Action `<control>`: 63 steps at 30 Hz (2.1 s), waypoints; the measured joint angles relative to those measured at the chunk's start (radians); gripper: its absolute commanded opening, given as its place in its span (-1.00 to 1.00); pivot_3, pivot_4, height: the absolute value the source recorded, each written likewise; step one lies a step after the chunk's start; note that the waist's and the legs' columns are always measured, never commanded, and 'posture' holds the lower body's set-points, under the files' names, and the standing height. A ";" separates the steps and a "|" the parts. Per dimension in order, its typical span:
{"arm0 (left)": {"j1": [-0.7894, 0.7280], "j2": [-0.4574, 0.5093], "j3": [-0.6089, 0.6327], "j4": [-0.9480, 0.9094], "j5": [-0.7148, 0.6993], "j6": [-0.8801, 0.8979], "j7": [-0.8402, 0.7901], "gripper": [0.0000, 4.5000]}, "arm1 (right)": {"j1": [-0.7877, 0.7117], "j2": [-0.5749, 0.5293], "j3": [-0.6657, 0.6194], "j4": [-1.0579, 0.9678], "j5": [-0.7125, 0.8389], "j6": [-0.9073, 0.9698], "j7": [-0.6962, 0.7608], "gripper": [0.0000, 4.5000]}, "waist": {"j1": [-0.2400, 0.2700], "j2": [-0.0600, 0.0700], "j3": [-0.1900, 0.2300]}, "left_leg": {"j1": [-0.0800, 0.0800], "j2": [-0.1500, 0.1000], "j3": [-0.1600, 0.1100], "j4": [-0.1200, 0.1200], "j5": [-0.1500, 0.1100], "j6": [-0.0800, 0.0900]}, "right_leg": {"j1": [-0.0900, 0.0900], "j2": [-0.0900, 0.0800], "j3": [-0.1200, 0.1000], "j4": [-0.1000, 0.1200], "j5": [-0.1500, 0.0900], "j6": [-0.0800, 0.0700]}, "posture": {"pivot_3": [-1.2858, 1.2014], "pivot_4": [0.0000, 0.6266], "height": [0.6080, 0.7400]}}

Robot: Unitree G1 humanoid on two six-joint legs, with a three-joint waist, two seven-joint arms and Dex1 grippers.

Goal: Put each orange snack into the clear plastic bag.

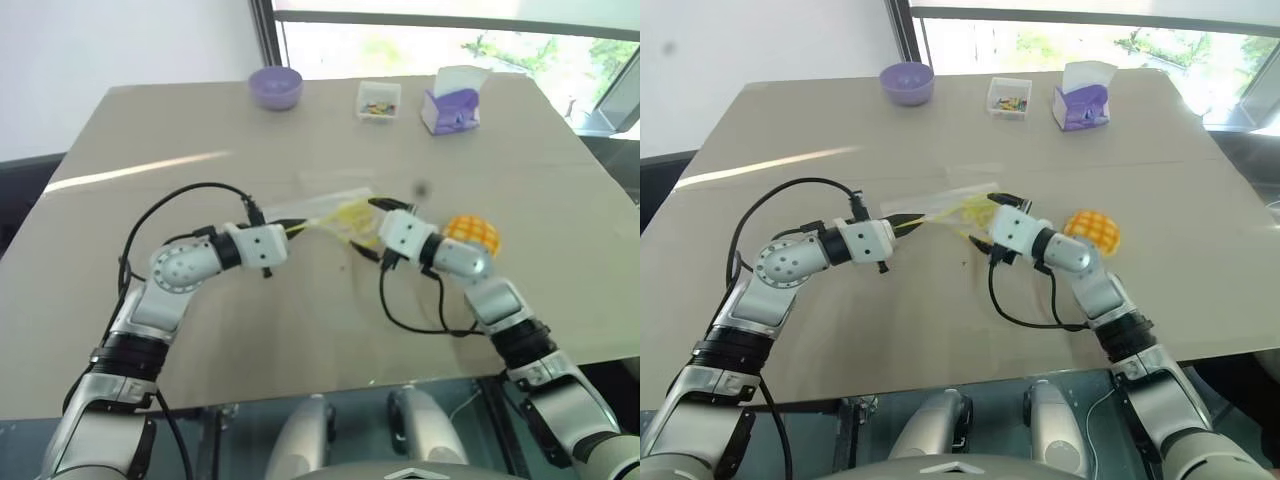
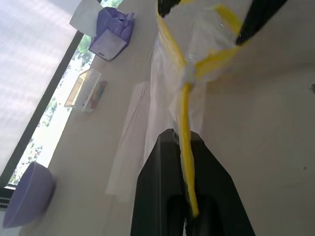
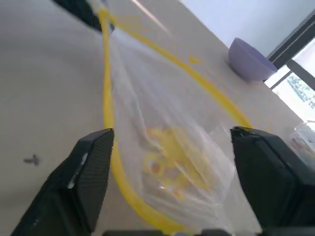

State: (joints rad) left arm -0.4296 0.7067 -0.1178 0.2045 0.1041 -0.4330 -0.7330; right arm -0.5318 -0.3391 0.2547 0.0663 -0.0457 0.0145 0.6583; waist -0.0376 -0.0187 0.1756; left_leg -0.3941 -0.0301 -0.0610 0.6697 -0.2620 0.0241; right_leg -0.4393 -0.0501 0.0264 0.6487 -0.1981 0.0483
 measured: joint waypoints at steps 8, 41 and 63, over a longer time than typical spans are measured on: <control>-0.003 -0.007 0.000 0.001 -0.010 0.012 0.000 -1.00 | 0.145 -0.152 -0.187 -0.192 0.130 0.209 0.030 0.71 | 0.010 0.000 0.000 | 0.000 -0.001 0.000 0.000 0.000 0.000 | 0.001 -0.001 0.000 -0.001 0.000 0.000 | 0.03 -0.52 1.00; -0.030 -0.033 -0.001 0.000 -0.029 0.041 -0.010 -1.00 | 0.293 -0.179 -0.312 -0.289 0.303 0.421 0.024 -0.49 | 0.019 0.001 0.000 | 0.014 0.001 -0.001 0.000 -0.001 0.001 | 0.018 0.000 -0.002 -0.006 0.000 0.001 | 0.03 -0.52 1.00; 0.027 -0.044 -0.023 -0.118 -0.030 0.010 -0.055 -1.00 | 0.016 -0.129 -0.121 -0.152 0.452 0.517 0.217 -0.49 | 0.023 0.001 0.001 | 0.013 0.001 -0.001 0.000 -0.001 0.002 | 0.017 -0.001 -0.003 -0.007 0.000 0.001 | 0.03 -0.52 1.00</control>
State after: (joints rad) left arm -0.4024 0.6630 -0.1411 0.0865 0.0743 -0.4231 -0.7876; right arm -0.5156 -0.4680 0.1333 -0.0858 0.4066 0.5316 0.8753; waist -0.0149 -0.0179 0.1763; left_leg -0.3813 -0.0295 -0.0623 0.6696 -0.2629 0.0258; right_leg -0.4220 -0.0512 0.0235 0.6416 -0.1985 0.0489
